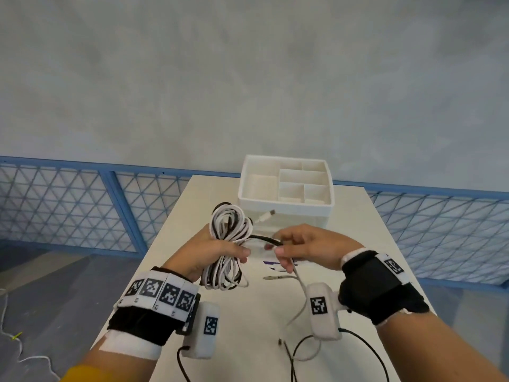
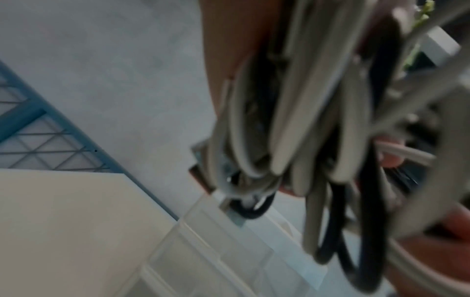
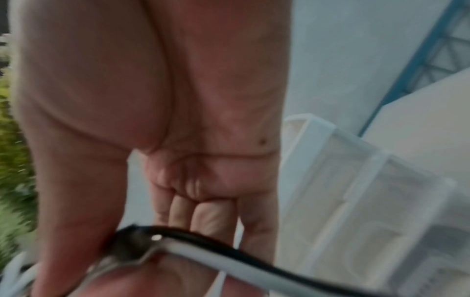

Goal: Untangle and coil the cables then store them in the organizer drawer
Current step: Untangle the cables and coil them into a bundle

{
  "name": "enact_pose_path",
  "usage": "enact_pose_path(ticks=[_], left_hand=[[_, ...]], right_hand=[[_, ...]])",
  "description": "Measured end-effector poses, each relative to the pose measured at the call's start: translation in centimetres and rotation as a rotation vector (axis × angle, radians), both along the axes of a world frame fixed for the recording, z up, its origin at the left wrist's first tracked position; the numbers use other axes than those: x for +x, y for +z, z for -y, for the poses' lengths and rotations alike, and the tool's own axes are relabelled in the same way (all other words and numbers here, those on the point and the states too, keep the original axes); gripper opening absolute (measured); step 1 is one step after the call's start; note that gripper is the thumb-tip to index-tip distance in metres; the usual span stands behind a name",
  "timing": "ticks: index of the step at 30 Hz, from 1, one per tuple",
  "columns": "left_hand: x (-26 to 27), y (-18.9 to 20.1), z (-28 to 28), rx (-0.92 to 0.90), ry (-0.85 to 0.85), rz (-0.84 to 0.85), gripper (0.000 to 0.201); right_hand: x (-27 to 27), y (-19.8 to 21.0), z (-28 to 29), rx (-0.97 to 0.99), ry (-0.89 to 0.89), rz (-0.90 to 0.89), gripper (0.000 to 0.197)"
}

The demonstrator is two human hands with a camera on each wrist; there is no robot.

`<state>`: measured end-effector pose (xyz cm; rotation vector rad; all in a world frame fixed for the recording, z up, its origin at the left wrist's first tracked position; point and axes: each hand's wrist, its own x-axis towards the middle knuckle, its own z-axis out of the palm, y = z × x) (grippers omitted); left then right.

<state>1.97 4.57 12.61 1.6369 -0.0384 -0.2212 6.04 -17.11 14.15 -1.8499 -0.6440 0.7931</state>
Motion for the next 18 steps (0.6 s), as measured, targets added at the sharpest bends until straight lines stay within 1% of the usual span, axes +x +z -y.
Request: enact_pose_path(ticks=[2,3,4,5,7,9,11,13,16,18], left_hand=[[0.0,-0.2,-0.7,-0.086,0.076,-0.037,0.012],[0.1,-0.3,-1.1,-0.128,0.099,-0.054,0.007],[0.2,-0.5,-1.4,-0.169,0.115,-0.074,0.009],[0.3,-0.6,-1.7,-0.205,0.138,-0.092,0.012],[0.5,-0.9,-1.6,-0.278,0.188,-0.100,0.019],[0.6,-1.3,-0.8,-0.342,0.218,-0.080,0.022],[0.7,-1.8,0.4,-0.336,0.236,-0.037,0.019],[0.6,-2.2,1.5,-0.305,0.233,0.008,0.018],[0.2,-2.7,2.4,-0.278,0.189,0.076,0.027],[0.1,-2.9,2.6,-0.305,0.243,0.063,0.039]], right_hand=[[0.0,-1.4,1.1,-0.012,0.004,-0.007,0.017],[0.0,-2.1,1.6,-0.001,-0.024,-0.009,0.019],[-0.1,-2.9,1.9,0.034,-0.084,-0.016,0.021],[-0.1,-3.6,2.0,0.110,-0.171,-0.041,0.024],[-0.1,-4.3,1.5,0.333,-0.371,-0.131,0.027],[-0.4,-4.3,0.0,0.473,-0.479,-0.155,0.028],[-1.0,-3.9,-2.0,0.494,-0.482,-0.089,0.027],[-1.5,-3.3,-4.0,0.476,-0.470,0.019,0.023],[-1.7,-3.2,-5.8,0.411,-0.510,0.206,0.014],[-1.7,-3.2,-6.4,0.362,-0.508,0.336,0.020]])
